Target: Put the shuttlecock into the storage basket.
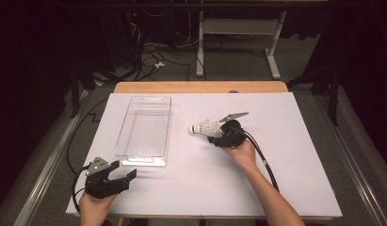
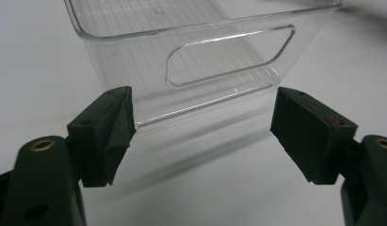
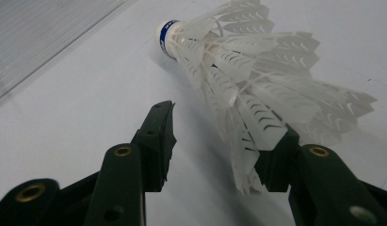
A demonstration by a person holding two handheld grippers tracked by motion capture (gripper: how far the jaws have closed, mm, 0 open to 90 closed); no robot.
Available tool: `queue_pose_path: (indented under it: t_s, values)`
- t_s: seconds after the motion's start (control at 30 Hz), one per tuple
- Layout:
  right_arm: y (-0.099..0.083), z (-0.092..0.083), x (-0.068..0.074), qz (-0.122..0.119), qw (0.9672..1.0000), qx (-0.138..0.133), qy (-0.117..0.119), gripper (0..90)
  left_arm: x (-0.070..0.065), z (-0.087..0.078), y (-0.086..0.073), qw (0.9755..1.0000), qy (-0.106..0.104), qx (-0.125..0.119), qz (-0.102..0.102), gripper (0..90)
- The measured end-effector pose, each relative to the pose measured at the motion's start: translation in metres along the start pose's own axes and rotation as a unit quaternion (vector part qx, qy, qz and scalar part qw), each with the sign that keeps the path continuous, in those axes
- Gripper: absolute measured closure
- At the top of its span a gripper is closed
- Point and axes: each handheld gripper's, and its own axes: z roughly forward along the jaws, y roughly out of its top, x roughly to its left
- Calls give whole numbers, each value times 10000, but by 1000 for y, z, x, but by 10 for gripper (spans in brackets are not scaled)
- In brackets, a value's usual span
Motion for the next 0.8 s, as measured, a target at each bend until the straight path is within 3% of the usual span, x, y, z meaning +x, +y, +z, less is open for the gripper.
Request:
queue_pose_path:
  t_s: [0.43, 0.8]
  values:
    - [7, 9, 5, -44, 9999, 105, 8, 575, -1, 0, 0, 10000, -15, -10, 21, 231]
    - [11, 11, 3, 9, 9999, 110, -44, 703, -1, 0, 0, 10000, -23, -11, 29, 231]
